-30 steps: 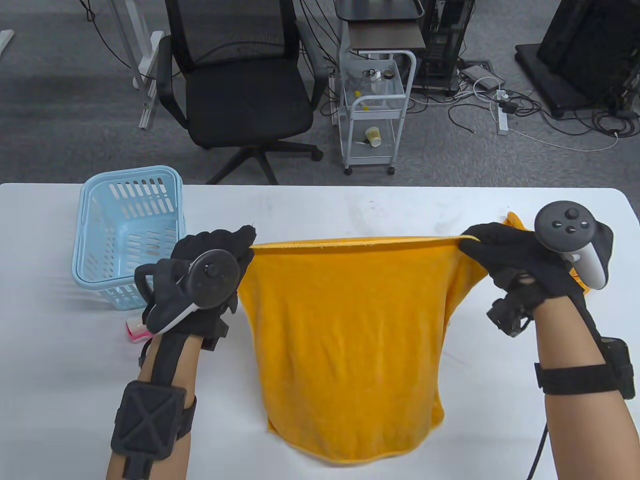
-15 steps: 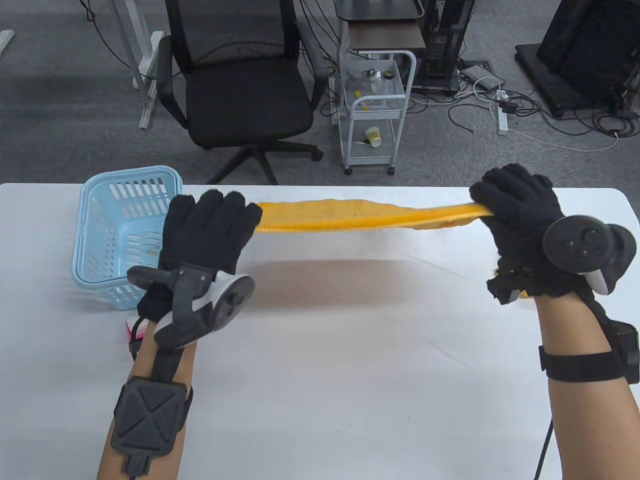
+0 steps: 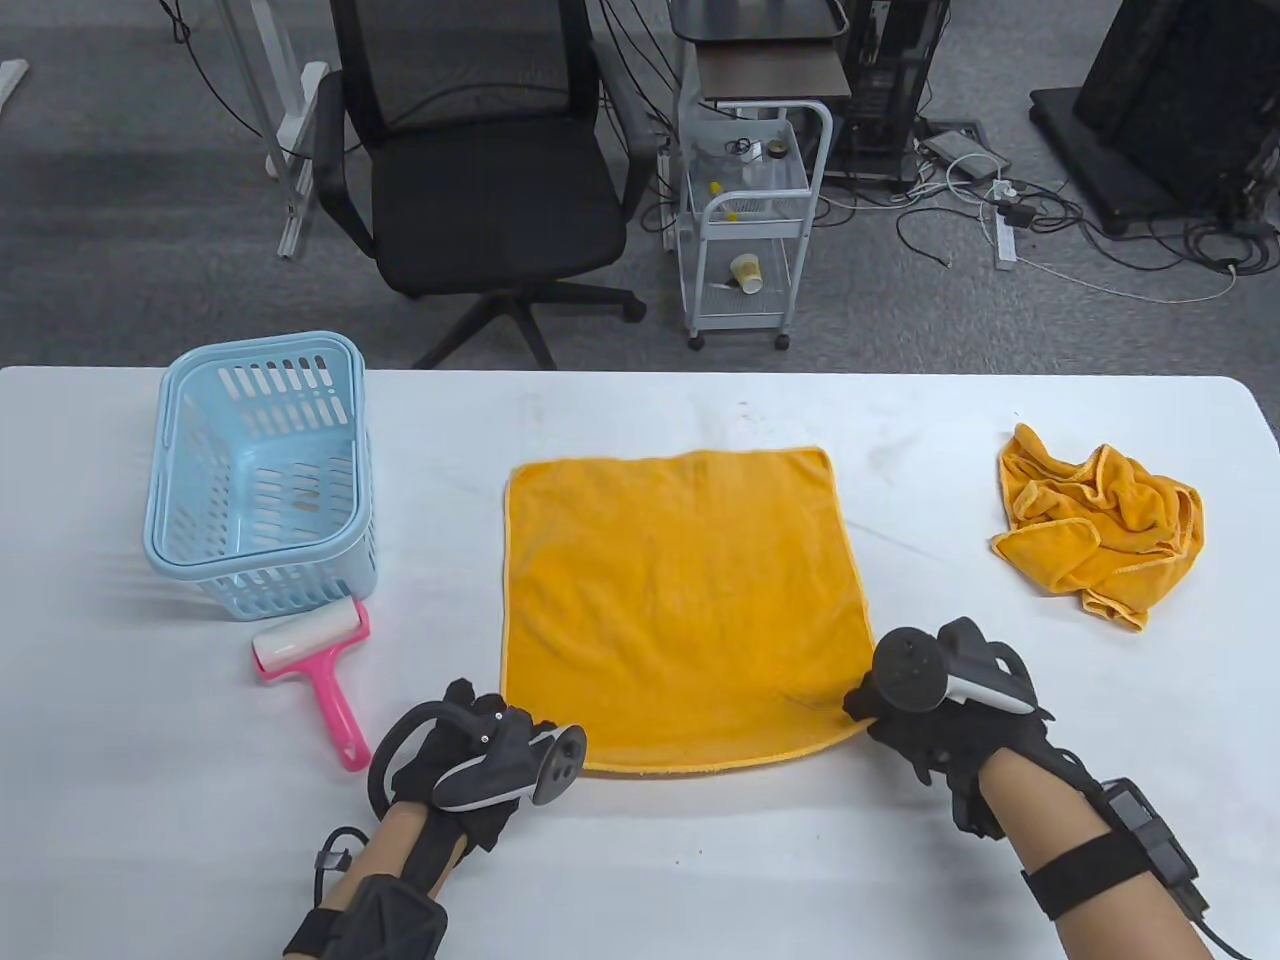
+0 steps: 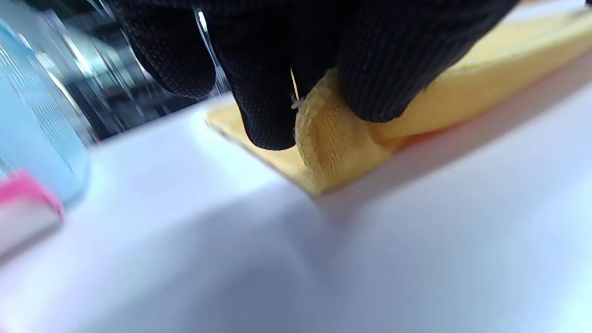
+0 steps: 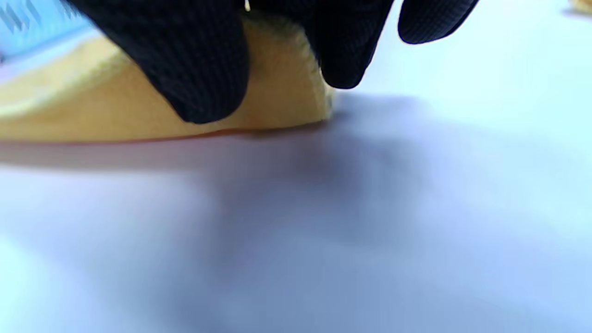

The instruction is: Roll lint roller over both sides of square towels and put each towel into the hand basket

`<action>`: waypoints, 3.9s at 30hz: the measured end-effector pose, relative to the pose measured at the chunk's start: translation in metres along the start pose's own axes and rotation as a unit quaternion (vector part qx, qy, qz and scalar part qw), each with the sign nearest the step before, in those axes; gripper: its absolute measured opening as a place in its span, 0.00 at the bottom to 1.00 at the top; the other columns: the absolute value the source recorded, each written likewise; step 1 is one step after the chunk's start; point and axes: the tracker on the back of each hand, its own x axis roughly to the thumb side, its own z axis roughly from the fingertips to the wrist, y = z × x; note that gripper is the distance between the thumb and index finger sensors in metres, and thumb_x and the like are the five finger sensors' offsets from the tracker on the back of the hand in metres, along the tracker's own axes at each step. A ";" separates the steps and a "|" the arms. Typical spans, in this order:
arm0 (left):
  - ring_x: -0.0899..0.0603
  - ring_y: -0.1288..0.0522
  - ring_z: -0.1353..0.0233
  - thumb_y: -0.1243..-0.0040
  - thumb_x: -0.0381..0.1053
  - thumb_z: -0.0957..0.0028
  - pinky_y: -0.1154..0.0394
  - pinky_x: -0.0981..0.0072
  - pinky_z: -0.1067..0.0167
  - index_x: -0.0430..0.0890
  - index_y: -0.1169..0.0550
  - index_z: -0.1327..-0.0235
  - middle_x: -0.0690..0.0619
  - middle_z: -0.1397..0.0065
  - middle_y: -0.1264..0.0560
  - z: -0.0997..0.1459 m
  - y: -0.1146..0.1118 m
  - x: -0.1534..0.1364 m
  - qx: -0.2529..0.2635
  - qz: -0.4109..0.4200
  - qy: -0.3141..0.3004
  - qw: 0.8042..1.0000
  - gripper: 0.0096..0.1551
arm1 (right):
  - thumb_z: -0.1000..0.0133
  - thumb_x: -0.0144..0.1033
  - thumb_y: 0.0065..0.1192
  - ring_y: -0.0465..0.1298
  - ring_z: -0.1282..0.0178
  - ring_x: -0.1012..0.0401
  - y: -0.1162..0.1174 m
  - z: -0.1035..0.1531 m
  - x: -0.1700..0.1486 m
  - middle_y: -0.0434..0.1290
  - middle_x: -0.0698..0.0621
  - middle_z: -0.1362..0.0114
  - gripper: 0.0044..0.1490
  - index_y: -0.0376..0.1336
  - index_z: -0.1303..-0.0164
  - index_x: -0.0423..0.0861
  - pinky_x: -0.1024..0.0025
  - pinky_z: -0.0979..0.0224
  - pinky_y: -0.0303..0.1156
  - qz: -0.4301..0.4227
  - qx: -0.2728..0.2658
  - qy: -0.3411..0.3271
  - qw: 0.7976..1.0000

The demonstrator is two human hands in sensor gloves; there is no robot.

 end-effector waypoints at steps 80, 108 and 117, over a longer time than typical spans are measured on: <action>0.31 0.27 0.22 0.35 0.61 0.46 0.32 0.34 0.29 0.50 0.23 0.35 0.47 0.20 0.30 -0.058 0.106 0.081 0.096 0.219 0.072 0.968 0.29 | 0.51 0.65 0.72 0.48 0.16 0.34 0.027 0.009 -0.019 0.42 0.35 0.14 0.66 0.43 0.14 0.45 0.29 0.25 0.52 -0.002 -0.037 0.061 0.997; 0.41 0.17 0.37 0.34 0.59 0.49 0.23 0.42 0.36 0.58 0.28 0.32 0.51 0.29 0.22 -0.066 0.067 0.064 -0.031 0.064 0.037 0.997 0.30 | 0.50 0.65 0.71 0.47 0.16 0.33 0.028 0.008 -0.022 0.42 0.34 0.14 0.66 0.43 0.14 0.46 0.29 0.25 0.52 -0.014 -0.023 0.067 0.997; 0.41 0.17 0.35 0.32 0.55 0.48 0.25 0.39 0.34 0.60 0.29 0.32 0.54 0.30 0.22 -0.028 0.046 0.005 -0.128 -0.054 0.117 0.983 0.30 | 0.50 0.65 0.71 0.47 0.17 0.33 0.028 0.008 -0.022 0.42 0.34 0.14 0.65 0.43 0.14 0.45 0.29 0.25 0.52 -0.014 -0.023 0.067 0.997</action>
